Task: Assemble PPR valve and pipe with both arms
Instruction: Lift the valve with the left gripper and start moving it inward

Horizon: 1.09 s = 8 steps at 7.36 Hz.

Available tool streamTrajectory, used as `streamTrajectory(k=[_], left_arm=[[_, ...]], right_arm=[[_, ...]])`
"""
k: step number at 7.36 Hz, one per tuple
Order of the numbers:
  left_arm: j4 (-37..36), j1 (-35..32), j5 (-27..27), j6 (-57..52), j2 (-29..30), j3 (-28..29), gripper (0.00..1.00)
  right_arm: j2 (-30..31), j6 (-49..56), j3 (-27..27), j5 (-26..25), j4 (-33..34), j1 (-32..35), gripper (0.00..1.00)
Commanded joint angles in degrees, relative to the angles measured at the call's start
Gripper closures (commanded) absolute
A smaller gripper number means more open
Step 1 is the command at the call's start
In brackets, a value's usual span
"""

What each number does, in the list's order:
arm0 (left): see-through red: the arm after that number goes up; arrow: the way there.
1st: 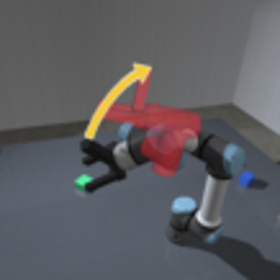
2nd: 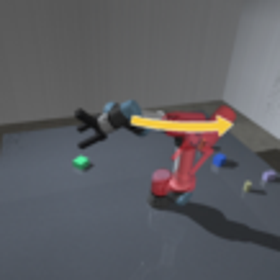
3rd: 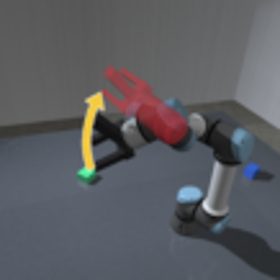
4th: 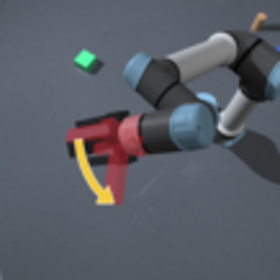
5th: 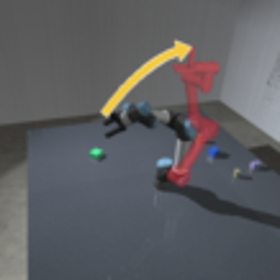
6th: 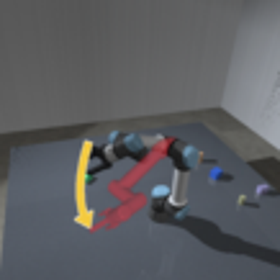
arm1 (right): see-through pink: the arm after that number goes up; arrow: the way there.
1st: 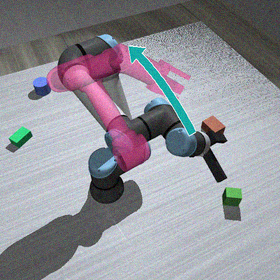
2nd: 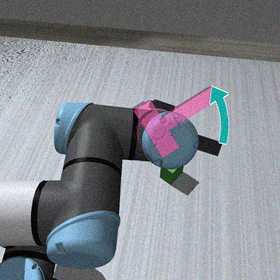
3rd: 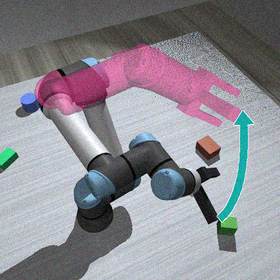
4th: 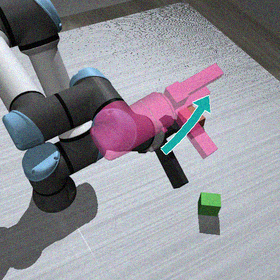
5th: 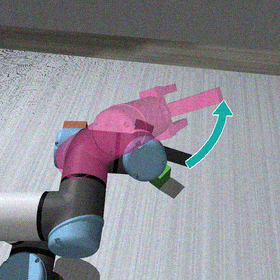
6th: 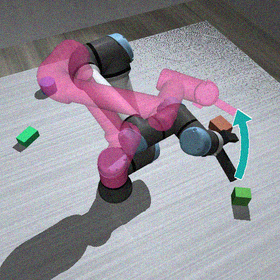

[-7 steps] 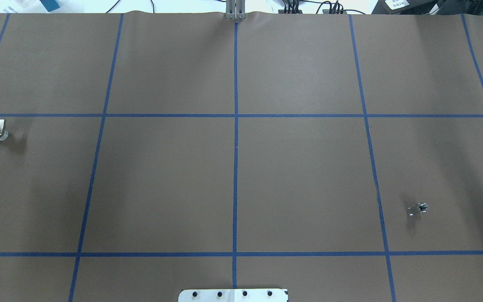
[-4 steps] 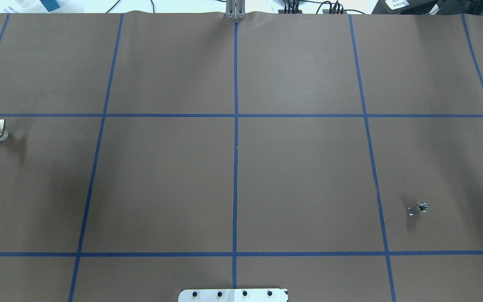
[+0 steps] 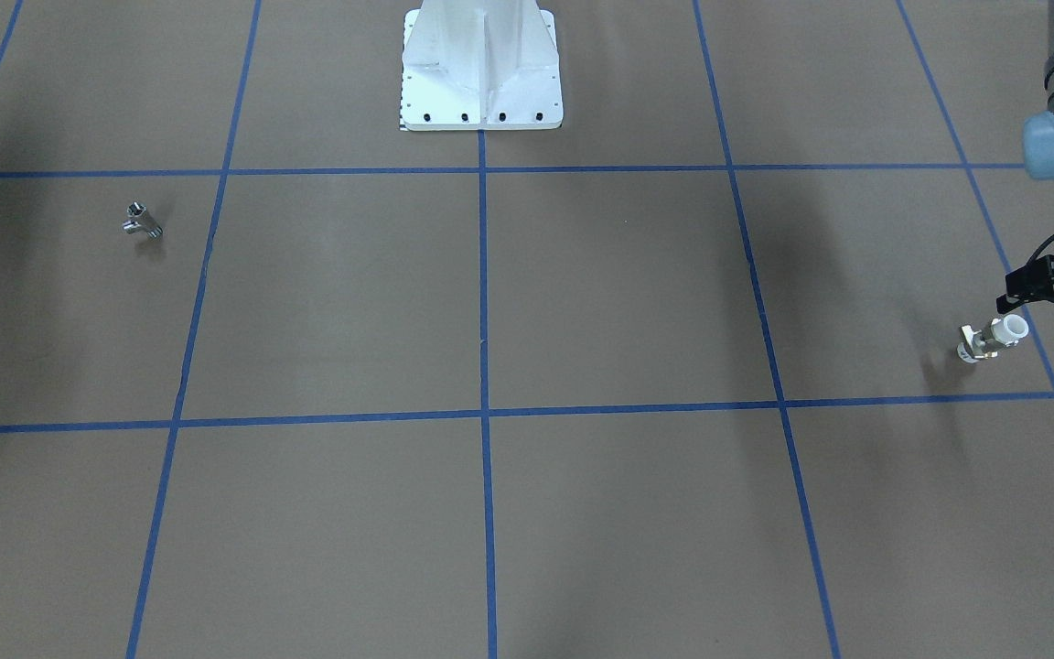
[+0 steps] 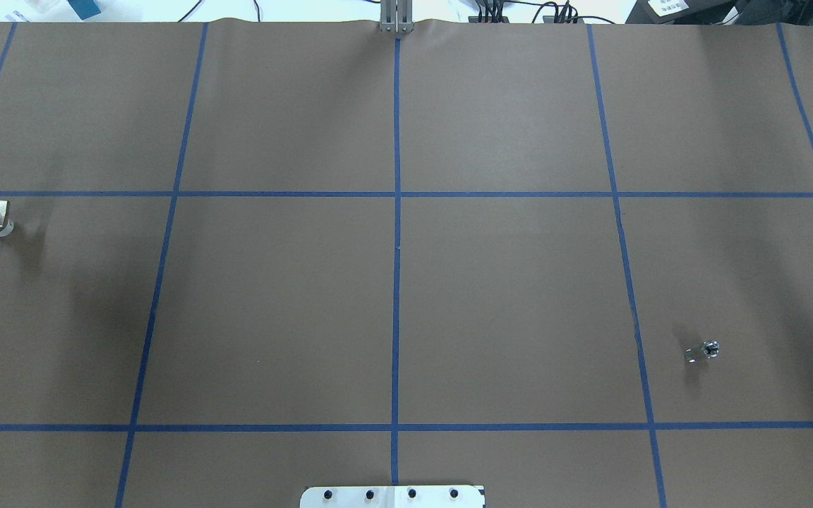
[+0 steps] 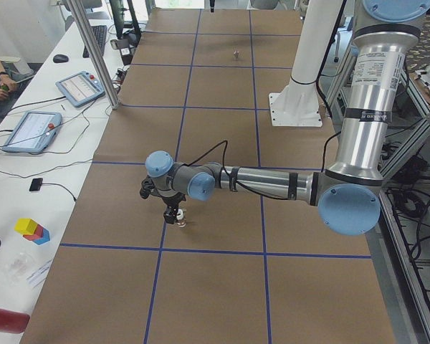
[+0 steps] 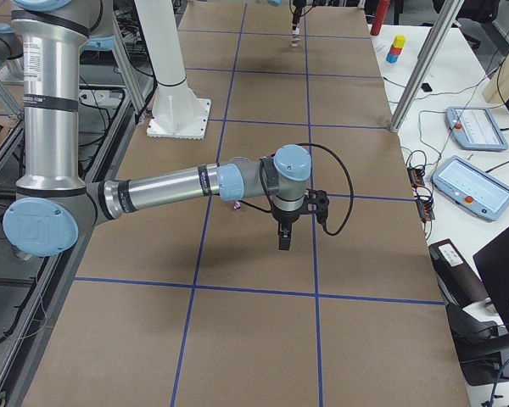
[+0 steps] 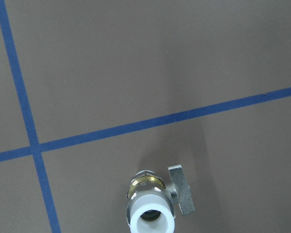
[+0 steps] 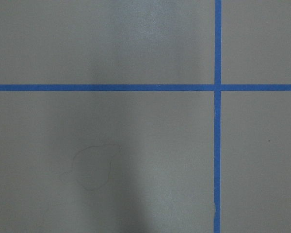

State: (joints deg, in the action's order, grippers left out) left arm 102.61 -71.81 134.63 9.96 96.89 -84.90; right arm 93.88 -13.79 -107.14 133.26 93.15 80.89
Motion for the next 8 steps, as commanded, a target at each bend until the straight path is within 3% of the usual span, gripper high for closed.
streamTrajectory(k=[1,4,5,6,7,8], left_arm=[[-0.3,1.2,-2.7,0.1,0.4,0.7,0.1],[-0.3,2.0,-2.7,0.0,2.5,3.4,0.18],[-0.4,2.0,-2.7,-0.1,2.5,3.3,0.32],[-0.4,2.0,-2.7,-0.1,2.4,3.3,0.58],[-0.4,2.0,-2.7,-0.1,2.3,3.2,1.0],[-0.6,2.0,-2.6,-0.1,2.4,3.1,1.0]], right_arm=[[0.0,0.0,0.1,0.2,0.0,0.0,0.0],[0.1,0.0,0.1,0.4,0.0,0.0,0.0],[0.1,0.0,0.2,0.5,0.0,0.0,0.0],[0.1,0.0,0.2,1.3,0.0,0.1,0.0],[0.2,0.0,0.2,1.3,0.0,0.1,0.0],[0.2,0.0,0.2,1.4,0.0,0.1,0.0]])
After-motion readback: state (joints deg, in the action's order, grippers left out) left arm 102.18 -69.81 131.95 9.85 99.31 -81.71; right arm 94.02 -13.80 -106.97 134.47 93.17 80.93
